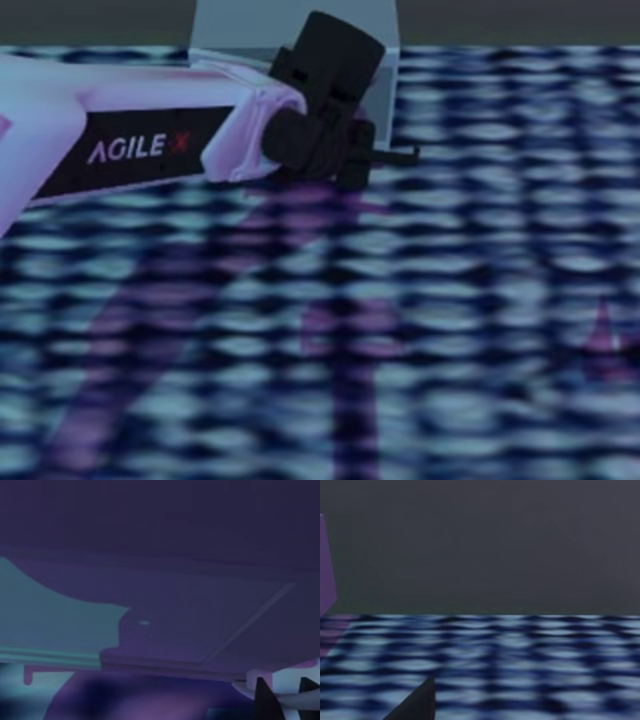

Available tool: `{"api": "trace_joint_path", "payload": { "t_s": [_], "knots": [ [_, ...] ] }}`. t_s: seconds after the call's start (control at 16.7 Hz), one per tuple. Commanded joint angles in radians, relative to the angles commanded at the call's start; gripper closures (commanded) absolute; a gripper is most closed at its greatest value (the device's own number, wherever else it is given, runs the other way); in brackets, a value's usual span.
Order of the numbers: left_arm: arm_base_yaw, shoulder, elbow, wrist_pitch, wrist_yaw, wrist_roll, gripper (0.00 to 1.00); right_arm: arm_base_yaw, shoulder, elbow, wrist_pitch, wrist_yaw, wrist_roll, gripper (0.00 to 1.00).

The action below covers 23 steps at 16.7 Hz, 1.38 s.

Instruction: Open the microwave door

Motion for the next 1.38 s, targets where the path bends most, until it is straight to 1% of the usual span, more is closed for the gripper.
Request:
{"api": "trace_joint_path", "payload": {
  "t_s": [0.18, 1.38],
  "knots": [
    [0.006, -0.009, -0.02, 0.008, 0.009, 0.018, 1.0, 0.0, 0.0, 0.0, 0.0, 0.0, 0.0, 0.0],
    [0.006, -0.009, -0.02, 0.008, 0.009, 0.018, 1.0, 0.0, 0.0, 0.0, 0.0, 0.0, 0.0, 0.0]
  ]
}}
